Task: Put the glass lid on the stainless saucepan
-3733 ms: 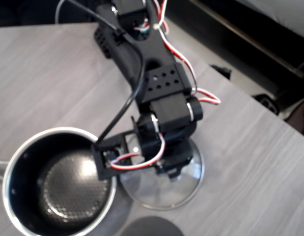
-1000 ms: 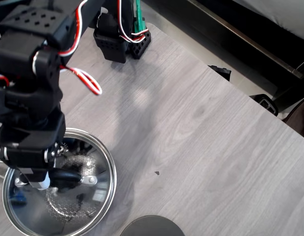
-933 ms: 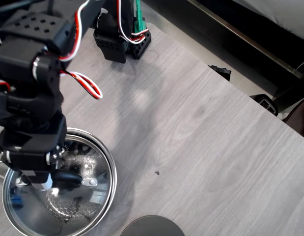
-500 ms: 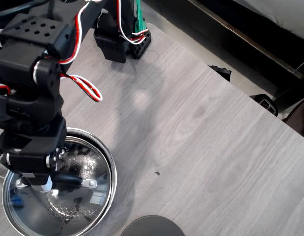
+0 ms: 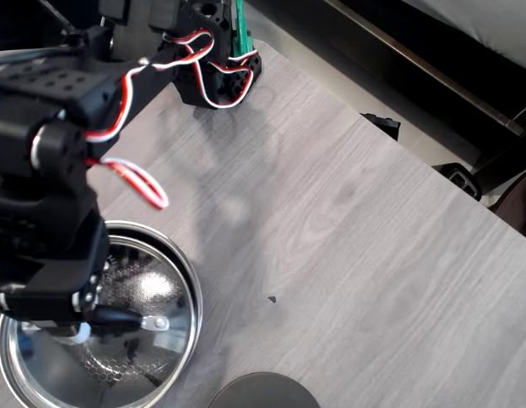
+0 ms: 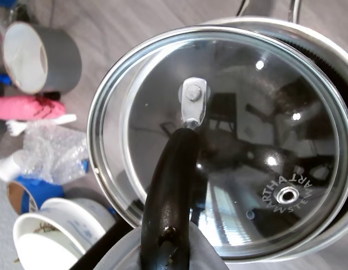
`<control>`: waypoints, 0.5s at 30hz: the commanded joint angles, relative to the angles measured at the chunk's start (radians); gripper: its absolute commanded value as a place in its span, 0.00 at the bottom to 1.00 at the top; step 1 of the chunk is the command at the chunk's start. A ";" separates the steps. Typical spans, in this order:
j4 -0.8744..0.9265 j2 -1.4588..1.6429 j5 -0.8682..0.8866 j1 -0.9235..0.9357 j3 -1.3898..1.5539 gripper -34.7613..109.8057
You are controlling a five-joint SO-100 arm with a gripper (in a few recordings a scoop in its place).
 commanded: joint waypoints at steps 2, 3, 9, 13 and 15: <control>0.009 0.051 -0.009 -0.032 -0.044 0.24; 0.011 0.051 -0.008 -0.035 -0.044 0.24; 0.011 0.034 -0.009 -0.025 -0.017 0.24; 0.011 0.086 -0.012 -0.018 0.092 0.24; 0.011 0.107 -0.017 -0.012 0.124 0.24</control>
